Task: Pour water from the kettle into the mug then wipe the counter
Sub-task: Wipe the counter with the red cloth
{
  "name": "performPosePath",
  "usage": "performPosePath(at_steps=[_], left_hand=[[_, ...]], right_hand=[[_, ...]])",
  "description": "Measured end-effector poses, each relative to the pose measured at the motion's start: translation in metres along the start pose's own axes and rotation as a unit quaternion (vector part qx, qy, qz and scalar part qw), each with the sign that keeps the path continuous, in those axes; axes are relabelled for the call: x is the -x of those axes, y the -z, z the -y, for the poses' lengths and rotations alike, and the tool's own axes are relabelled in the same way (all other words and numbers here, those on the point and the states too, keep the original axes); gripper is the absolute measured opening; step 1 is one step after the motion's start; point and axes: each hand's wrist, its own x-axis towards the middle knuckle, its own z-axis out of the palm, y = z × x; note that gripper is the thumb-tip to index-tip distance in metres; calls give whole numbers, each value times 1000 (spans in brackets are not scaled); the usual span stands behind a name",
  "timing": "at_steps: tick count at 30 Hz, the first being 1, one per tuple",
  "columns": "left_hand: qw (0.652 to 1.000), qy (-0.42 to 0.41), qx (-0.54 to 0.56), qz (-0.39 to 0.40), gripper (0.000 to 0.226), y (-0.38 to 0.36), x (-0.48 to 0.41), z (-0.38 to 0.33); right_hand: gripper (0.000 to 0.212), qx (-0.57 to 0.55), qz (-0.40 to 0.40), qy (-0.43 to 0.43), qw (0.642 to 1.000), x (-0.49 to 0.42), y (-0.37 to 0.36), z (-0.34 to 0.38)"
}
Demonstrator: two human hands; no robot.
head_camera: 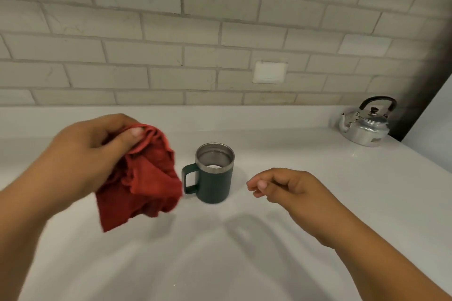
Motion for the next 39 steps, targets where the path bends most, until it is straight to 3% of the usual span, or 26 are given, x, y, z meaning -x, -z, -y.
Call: performPosePath(at_steps=[3,6,8,10,12,16,19,22,24,27,32,39], left_hand=[[998,-40,38,28,18,-41,5,-38],[994,-82,42,57,20,-79,11,-67],[987,-116,69,85,18,-98,17,-89],[983,-143,81,88,12,-118,22,-103],[984,-154,77,47,7,-135,24,-108],[985,-108,131,27,8,-170,24,-119],[984,-71,147,64,22,-208,19,-140],[975,-22,161,149,39,-245,14,-166],[963,7,190,190,40,-272,15,-185],[961,13,226,158,24,-307,17,-211],[966,14,227,126,27,-353,22,-244],[983,28,124,133,22,-394,23,-255]], right_hand=[[22,-37,-21,45,998,6,-3,8],[66,-61,20,77,995,12,-5,11],[83,-62,57,84,993,16,-9,10],[73,-72,36,88,993,20,-5,5],[51,-126,-6,73,989,22,5,-2],[29,-201,-15,44,979,30,40,-20],[29,-260,-27,28,965,38,82,-40],[32,-283,-45,19,958,44,129,-59],[37,-291,-30,22,956,49,159,-71],[46,-290,31,23,956,57,198,-87],[37,-261,58,27,963,66,244,-118],[38,-200,-84,8,976,86,328,-164]])
